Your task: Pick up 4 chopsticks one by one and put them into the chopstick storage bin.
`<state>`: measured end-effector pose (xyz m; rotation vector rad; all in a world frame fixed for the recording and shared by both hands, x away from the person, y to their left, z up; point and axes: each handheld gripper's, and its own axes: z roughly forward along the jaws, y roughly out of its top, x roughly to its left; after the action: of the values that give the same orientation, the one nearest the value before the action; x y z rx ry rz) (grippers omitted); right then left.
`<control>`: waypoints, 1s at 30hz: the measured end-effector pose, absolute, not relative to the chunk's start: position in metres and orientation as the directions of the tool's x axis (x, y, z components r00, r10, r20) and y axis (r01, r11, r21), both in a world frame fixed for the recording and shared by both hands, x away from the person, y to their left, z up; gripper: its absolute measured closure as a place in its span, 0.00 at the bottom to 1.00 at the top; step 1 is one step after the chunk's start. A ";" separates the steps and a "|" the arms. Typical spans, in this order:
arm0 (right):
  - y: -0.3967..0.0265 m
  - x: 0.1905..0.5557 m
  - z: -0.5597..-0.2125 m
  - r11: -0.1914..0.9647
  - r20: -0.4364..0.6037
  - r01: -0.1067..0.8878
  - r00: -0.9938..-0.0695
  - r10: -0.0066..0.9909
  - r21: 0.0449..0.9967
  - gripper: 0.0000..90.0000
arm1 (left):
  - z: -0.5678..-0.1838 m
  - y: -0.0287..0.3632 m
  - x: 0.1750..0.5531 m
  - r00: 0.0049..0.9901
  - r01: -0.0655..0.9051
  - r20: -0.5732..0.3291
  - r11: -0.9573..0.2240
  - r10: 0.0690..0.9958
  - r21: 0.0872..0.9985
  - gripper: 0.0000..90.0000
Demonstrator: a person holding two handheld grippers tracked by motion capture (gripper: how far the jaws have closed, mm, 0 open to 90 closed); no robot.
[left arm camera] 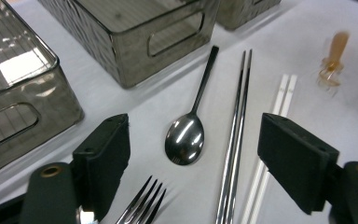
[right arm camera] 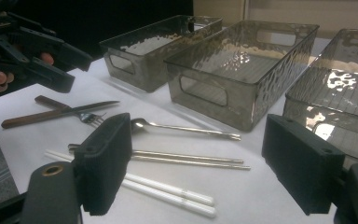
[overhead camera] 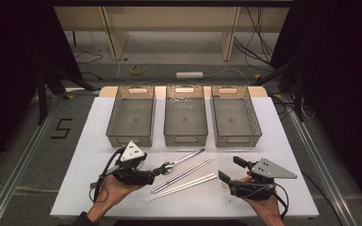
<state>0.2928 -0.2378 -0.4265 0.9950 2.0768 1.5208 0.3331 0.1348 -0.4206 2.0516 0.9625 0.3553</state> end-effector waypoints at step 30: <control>-0.235 0.296 -0.429 0.197 0.128 0.364 -0.700 0.703 0.910 0.29 | -0.455 0.086 0.363 0.762 0.609 -0.086 -0.666 0.642 0.431 0.67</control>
<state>0.2958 -0.2350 -0.4294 1.0070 2.1613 1.5031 0.3635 0.0864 -0.4548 2.5187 0.9472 0.1004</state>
